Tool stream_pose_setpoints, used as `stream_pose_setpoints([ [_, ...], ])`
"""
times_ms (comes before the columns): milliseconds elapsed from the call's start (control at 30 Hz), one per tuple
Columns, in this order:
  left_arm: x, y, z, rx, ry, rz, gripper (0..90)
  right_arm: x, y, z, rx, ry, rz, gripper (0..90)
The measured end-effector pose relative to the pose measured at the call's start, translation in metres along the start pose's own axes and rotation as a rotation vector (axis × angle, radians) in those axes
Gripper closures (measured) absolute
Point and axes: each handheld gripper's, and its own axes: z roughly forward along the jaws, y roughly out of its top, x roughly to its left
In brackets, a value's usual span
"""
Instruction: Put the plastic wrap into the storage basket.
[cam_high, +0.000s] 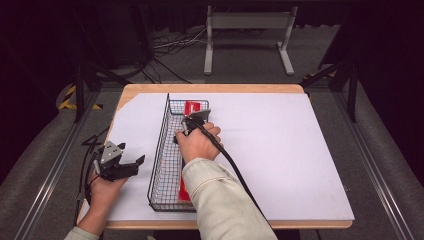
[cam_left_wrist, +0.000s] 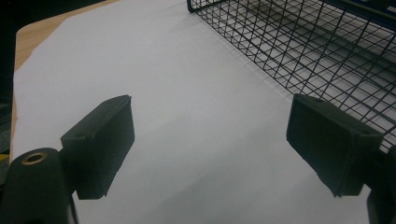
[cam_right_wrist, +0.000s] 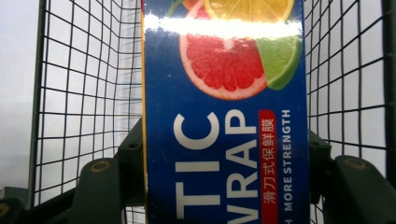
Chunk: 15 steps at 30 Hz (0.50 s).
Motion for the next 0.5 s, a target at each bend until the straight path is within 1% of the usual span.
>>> stream_pose_setpoints([
  [100,-0.0003,0.0001,0.0003,0.007,0.0,0.005,15.8,0.0019,-0.0006,0.0001,0.007,0.008,-0.003,39.4],
  [233,-0.0005,0.0,0.0,0.009,0.0,0.002,15.8,0.0032,-0.0018,0.0037,0.01,-0.01,-0.011,39.3],
  [267,-0.0004,-0.0001,-0.0001,0.009,0.0,0.001,15.8,0.0035,-0.0016,0.0043,0.014,-0.015,-0.006,39.3],
  [400,-0.0001,-0.0003,-0.0002,0.005,-0.001,0.0,15.8,0.0042,-0.001,0.0039,0.015,-0.017,-0.013,39.3],
  [500,-0.0001,-0.0003,-0.0003,0.006,-0.001,0.0,15.8,0.005,-0.001,0.0053,0.019,-0.03,-0.008,39.2],
])
